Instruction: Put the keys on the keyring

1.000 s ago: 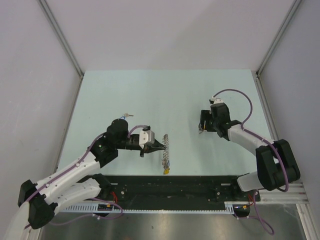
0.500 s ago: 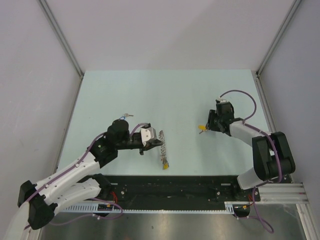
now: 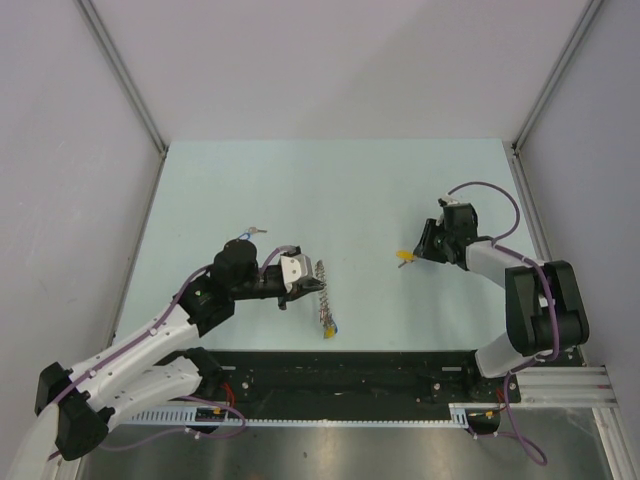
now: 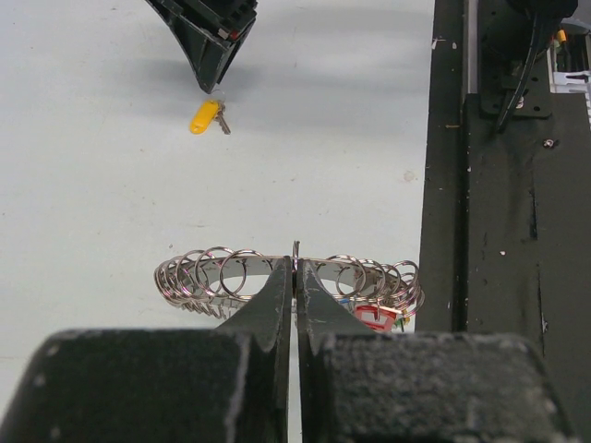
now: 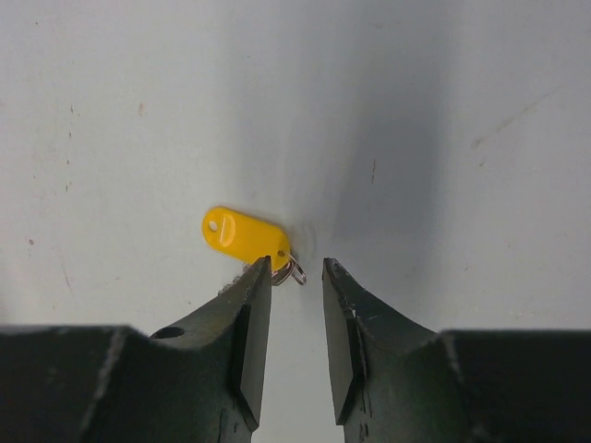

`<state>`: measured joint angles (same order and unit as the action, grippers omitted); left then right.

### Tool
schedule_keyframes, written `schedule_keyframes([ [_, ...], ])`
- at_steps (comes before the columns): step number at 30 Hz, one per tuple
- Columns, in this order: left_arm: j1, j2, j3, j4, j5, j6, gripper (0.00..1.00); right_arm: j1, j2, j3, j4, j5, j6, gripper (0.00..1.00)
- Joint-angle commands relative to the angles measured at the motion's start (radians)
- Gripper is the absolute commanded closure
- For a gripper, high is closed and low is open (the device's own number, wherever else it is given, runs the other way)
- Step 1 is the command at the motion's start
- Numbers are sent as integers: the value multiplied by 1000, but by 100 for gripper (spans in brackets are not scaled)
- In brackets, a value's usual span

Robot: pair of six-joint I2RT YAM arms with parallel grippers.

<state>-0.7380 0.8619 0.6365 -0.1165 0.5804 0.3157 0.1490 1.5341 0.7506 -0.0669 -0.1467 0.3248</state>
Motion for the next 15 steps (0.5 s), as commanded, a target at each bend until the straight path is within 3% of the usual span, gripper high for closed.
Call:
schedule_keyframes([
  [1, 5, -20, 49, 44, 4, 22, 100, -26, 23, -8, 32, -82, -1, 67],
  [15, 5, -4, 51, 43, 4, 22, 100, -94, 69, -19, 42, -228, -26, 75],
])
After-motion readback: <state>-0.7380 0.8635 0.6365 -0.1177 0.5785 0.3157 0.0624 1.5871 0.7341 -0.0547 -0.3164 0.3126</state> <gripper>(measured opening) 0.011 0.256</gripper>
